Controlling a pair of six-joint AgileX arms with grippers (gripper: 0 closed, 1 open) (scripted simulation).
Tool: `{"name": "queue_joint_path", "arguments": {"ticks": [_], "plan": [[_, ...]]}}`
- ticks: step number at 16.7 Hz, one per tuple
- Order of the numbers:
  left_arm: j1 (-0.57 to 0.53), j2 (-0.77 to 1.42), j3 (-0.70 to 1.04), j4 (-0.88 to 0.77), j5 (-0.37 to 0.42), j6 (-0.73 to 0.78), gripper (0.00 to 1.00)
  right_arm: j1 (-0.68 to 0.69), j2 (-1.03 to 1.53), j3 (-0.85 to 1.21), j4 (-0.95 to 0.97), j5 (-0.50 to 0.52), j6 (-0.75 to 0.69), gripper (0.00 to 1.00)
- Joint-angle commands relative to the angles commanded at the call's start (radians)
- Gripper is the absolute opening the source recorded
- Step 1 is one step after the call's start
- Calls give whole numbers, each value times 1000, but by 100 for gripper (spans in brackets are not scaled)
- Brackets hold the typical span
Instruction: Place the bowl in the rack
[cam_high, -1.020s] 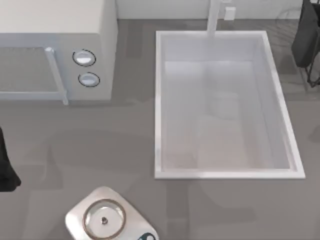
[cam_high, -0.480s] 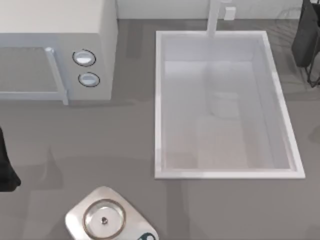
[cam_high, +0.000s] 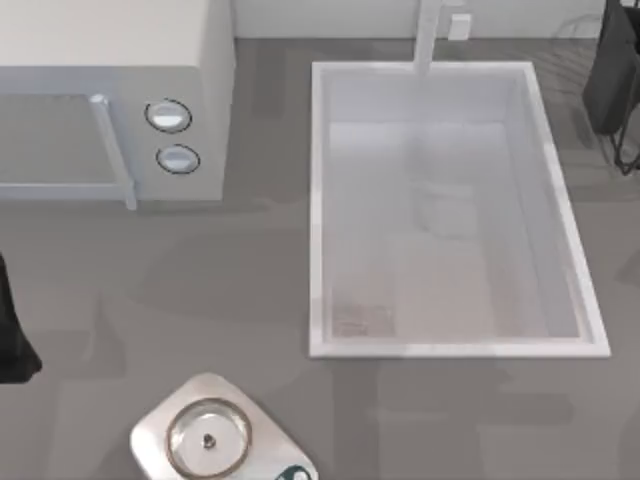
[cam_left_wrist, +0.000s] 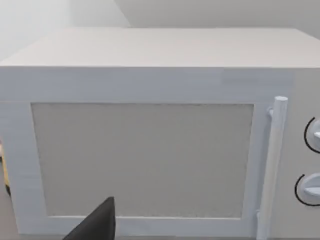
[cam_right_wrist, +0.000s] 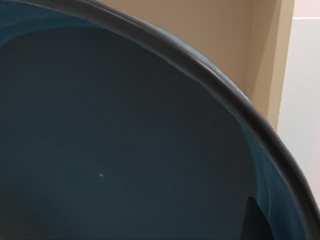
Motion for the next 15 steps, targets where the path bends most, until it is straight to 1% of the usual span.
{"name": "queue_joint_path", "arguments": {"ticks": [6,9,12,15], "plan": [[0,0,0,0,0,0,100,139,364,-78,463,147,-5,0],[0,0,0,0,0,0,100,207,506,-122,646,216,-4,0],[0,0,0,0,0,0,100,249,583,-151,737,259,-2,0],[0,0,0,0,0,0,100,254,590,-155,746,264,-2,0]]}}
